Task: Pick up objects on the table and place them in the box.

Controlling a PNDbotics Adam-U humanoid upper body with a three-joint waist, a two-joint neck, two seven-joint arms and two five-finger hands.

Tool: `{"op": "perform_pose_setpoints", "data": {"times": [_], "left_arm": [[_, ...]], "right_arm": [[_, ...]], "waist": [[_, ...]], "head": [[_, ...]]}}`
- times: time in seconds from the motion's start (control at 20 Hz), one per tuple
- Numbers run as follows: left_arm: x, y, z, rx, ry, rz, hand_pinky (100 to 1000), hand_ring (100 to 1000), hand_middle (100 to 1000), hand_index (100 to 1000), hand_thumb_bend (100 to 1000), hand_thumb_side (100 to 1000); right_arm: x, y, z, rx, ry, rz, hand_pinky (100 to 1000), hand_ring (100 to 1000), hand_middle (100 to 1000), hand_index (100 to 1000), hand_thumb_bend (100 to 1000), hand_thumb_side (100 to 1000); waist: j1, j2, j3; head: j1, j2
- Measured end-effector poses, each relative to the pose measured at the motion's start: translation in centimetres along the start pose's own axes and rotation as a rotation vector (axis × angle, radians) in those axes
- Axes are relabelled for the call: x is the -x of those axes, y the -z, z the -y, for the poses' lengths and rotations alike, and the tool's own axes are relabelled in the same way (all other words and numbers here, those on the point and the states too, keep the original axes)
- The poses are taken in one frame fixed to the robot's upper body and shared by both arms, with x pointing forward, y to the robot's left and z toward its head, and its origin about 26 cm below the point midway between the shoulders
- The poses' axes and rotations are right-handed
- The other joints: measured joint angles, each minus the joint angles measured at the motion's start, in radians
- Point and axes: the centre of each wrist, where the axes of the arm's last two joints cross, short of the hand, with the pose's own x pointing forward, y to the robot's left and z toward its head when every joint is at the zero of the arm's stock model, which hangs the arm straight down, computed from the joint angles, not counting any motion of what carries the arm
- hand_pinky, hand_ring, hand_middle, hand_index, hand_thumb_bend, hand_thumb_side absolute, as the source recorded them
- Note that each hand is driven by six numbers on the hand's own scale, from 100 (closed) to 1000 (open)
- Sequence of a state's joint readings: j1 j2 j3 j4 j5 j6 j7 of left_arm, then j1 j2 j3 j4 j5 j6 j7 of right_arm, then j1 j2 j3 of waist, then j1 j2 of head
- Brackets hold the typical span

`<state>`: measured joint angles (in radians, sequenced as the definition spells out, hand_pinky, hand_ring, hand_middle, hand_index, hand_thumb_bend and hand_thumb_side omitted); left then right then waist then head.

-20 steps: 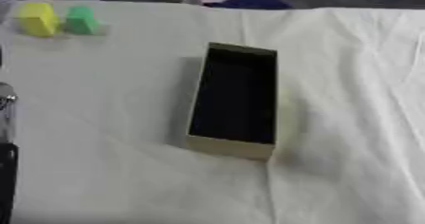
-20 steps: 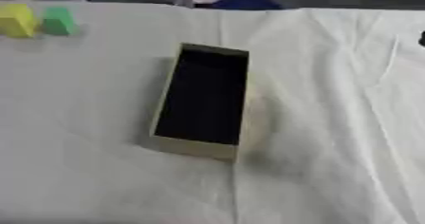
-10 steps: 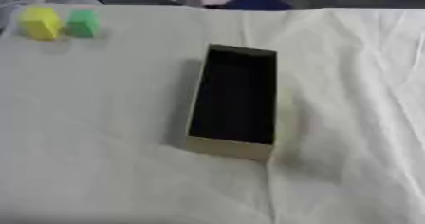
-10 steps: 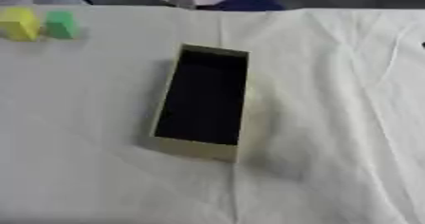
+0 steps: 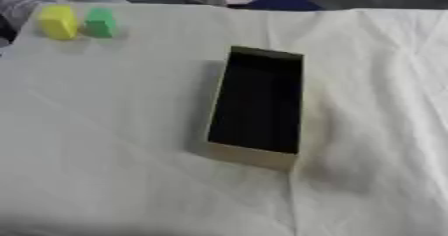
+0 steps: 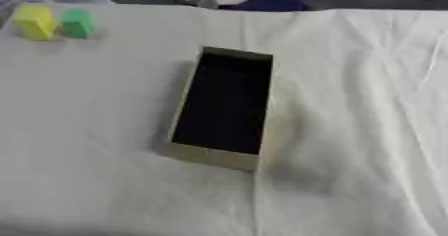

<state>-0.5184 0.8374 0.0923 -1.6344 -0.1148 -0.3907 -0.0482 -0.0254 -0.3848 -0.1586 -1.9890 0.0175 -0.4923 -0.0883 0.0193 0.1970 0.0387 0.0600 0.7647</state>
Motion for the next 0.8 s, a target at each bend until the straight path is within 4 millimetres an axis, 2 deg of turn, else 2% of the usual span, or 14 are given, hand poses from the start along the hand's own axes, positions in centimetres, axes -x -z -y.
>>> {"op": "perform_pose_setpoints", "data": {"times": [0.4,0.5,0.8], "left_arm": [[3.9,1.0,-1.6,0.310,0.210,-0.098,836,872,872,937,357,325],[4.7,1.3,-1.9,0.373,0.254,-0.117,844,875,875,935,419,298],[6.8,1.6,-2.1,0.508,0.361,-0.183,852,882,881,935,468,261]], "right_arm": [[0.0,0.1,0.0,-0.017,-0.006,0.006,811,821,574,823,100,722],[0.0,0.1,-0.1,-0.022,-0.004,0.007,811,821,574,823,100,722],[0.0,0.1,-0.1,-0.033,-0.009,0.013,811,821,573,823,100,724]], "waist": [[0.003,0.010,-0.008],[0.003,0.014,-0.010],[0.003,0.025,-0.019]], "head": [[-0.002,0.000],[-0.009,0.000],[-0.022,0.000]]}}
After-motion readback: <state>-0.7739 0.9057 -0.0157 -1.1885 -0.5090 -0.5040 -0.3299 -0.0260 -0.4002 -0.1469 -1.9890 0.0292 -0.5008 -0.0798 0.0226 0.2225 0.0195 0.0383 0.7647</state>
